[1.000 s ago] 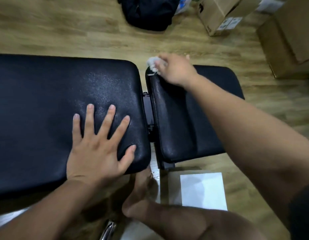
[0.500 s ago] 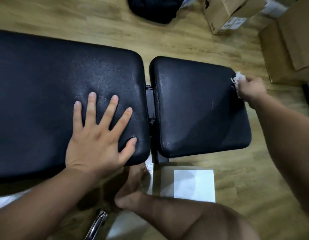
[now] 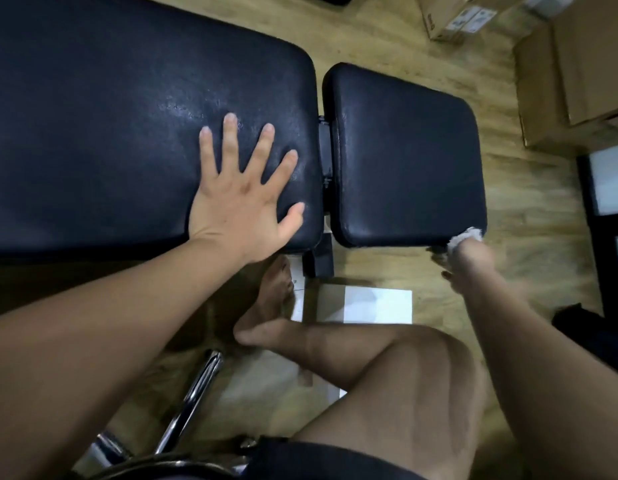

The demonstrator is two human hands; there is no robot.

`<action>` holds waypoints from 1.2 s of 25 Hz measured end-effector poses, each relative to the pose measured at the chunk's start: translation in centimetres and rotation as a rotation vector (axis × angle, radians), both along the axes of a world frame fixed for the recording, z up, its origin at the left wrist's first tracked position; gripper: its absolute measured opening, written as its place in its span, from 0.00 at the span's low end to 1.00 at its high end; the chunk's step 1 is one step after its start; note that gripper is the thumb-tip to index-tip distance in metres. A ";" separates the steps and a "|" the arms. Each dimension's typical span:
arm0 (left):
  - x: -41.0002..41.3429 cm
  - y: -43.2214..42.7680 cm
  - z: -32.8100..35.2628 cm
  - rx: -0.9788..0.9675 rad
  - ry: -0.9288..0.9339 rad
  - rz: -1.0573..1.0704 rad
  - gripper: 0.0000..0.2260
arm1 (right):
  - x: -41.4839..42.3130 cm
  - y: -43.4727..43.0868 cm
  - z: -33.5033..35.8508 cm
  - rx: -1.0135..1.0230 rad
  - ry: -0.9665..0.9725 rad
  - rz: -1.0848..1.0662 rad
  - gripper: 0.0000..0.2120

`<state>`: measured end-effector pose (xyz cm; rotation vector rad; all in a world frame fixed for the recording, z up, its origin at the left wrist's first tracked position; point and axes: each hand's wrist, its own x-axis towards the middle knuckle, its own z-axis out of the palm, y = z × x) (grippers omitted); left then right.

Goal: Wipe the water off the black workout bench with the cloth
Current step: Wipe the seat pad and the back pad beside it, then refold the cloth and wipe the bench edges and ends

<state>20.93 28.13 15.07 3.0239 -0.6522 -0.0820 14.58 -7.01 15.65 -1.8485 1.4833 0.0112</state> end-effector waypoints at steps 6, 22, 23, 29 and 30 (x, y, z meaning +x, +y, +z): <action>0.3 0.2 0.3 -0.024 0.055 -0.003 0.34 | 0.9 14.9 -1.0 -0.044 0.289 0.171 0.18; -16.3 11.9 5.3 -1.213 1.048 0.633 0.13 | -10.7 32.5 5.2 1.095 -0.376 0.331 0.13; -17.0 12.5 5.0 -1.245 1.051 0.660 0.13 | -10.9 33.0 4.8 1.004 -0.389 0.398 0.11; -16.8 15.5 6.3 -1.500 0.806 0.756 0.06 | -9.7 33.2 4.7 1.047 -0.568 0.274 0.25; -16.7 15.7 6.5 -1.578 0.831 0.775 0.07 | -9.3 33.2 4.9 1.102 -0.570 0.207 0.25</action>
